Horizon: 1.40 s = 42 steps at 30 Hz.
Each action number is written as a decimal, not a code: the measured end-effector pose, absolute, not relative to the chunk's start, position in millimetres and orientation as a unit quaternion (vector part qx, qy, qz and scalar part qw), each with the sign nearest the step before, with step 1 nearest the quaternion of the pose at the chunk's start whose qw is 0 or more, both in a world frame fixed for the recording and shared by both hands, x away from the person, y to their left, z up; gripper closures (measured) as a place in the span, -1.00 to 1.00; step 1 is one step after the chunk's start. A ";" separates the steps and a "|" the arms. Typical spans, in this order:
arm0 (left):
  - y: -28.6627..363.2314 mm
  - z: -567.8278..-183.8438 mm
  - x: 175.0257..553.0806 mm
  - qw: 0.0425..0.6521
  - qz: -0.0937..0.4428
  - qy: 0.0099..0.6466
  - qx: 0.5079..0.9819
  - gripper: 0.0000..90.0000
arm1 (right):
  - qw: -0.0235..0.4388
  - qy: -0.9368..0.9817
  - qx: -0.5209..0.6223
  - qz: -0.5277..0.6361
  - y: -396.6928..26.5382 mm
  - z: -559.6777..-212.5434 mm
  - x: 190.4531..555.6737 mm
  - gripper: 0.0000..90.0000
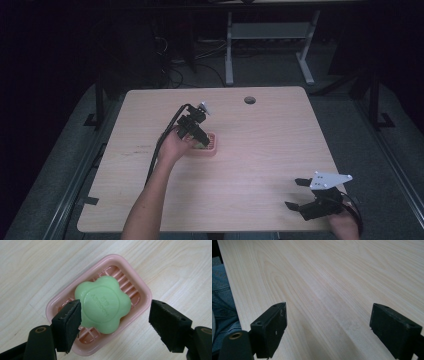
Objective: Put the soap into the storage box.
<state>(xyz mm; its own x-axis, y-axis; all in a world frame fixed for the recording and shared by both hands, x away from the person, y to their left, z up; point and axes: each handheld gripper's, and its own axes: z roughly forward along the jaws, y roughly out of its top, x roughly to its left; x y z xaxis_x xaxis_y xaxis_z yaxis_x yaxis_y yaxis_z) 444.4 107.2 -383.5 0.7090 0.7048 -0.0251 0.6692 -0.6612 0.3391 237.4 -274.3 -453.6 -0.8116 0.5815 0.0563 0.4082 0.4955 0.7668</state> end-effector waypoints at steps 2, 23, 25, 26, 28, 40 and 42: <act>108.0 -380.9 443.1 0.167 0.054 0.373 0.911 -0.42 | 0.104 0.859 0.290 0.410 -274.0 -453.7 237.0 -0.69; 115.7 -368.2 419.1 0.192 0.065 0.352 0.914 -0.42 | 0.105 0.862 0.288 0.405 -272.4 -454.9 237.5 -0.69; 116.7 -367.4 416.7 0.194 0.067 0.351 0.914 -0.42 | 0.105 0.862 0.289 0.404 -272.1 -455.1 237.5 -0.69; 117.1 -367.5 415.5 0.199 0.068 0.353 0.912 -0.42 | 0.105 0.861 0.289 0.404 -271.9 -455.2 237.6 -0.69; 118.7 -366.8 414.1 0.199 0.068 0.352 0.912 -0.42 | 0.104 0.861 0.290 0.404 -271.7 -455.3 237.6 -0.69; 122.7 -368.6 405.2 0.200 0.070 0.345 0.914 -0.42 | 0.104 0.862 0.291 0.402 -272.0 -456.4 238.3 -0.69; 124.3 -370.0 402.0 0.200 0.070 0.343 0.915 -0.42 | 0.103 0.862 0.294 0.401 -271.7 -456.3 238.0 -0.69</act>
<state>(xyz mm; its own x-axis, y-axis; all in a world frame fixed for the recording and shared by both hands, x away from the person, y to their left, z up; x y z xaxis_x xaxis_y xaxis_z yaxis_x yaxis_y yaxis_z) 402.0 124.3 -370.0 0.7546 0.6561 -0.0088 0.6002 -0.6847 0.4134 238.0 -271.7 -456.3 -0.8063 0.5886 0.0586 0.4241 0.5062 0.7509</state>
